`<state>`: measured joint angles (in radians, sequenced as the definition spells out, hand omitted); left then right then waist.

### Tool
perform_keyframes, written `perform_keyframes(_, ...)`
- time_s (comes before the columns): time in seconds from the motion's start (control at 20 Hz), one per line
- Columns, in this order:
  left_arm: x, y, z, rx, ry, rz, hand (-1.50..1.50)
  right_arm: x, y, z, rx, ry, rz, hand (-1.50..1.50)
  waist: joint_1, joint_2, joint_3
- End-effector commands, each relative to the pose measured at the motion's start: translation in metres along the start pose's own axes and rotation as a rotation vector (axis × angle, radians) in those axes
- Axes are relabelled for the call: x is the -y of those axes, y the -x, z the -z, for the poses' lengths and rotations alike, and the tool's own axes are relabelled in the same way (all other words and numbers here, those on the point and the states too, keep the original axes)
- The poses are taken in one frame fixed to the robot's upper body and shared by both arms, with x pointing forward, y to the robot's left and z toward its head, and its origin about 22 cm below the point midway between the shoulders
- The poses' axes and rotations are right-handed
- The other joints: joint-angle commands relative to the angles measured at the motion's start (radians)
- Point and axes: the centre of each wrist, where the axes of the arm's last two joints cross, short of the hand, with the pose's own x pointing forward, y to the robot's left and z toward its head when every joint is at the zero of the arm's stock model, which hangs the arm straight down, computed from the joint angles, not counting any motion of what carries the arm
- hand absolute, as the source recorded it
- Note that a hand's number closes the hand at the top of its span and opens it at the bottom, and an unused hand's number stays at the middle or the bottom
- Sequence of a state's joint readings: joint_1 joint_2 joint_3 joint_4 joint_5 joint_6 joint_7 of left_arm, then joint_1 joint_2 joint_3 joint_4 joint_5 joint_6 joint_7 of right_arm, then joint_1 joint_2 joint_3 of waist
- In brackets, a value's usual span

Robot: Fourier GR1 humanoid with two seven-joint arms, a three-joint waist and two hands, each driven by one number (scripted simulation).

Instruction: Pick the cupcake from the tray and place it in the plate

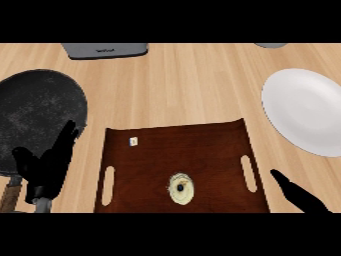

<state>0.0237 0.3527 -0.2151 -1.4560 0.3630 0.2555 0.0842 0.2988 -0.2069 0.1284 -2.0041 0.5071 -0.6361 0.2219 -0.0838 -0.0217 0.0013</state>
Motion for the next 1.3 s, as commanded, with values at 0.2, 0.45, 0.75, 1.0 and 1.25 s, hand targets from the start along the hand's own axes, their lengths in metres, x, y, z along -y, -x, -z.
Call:
perform_keyframes(0.2, 0.020, 0.006, -0.004, -0.078, 0.073, 0.010, 0.00, 0.019, -0.030, -0.061, -0.159, -0.279, -0.261, -1.50, 0.054, 0.022, -0.011)
perform_keyframes(0.45, 0.026, 0.014, -0.005, -0.091, 0.105, 0.009, 0.00, 0.018, -0.067, -0.073, -0.250, -0.299, -0.380, -1.50, 0.081, 0.028, -0.011)
perform_keyframes(0.75, 0.031, -0.003, 0.014, -0.084, 0.106, 0.014, 0.00, -0.022, -0.119, -0.090, -0.305, -0.318, -0.423, -1.50, 0.086, 0.025, -0.006)
perform_keyframes(1.0, 0.041, 0.010, 0.004, -0.092, 0.120, 0.023, 0.00, -0.063, -0.122, -0.085, -0.364, -0.337, -0.527, -1.50, 0.096, 0.027, -0.003)
perform_keyframes(1.25, 0.043, 0.001, 0.006, -0.086, 0.115, 0.018, 0.00, -0.084, -0.122, -0.103, -0.395, -0.441, -0.493, -1.50, 0.093, 0.025, -0.002)
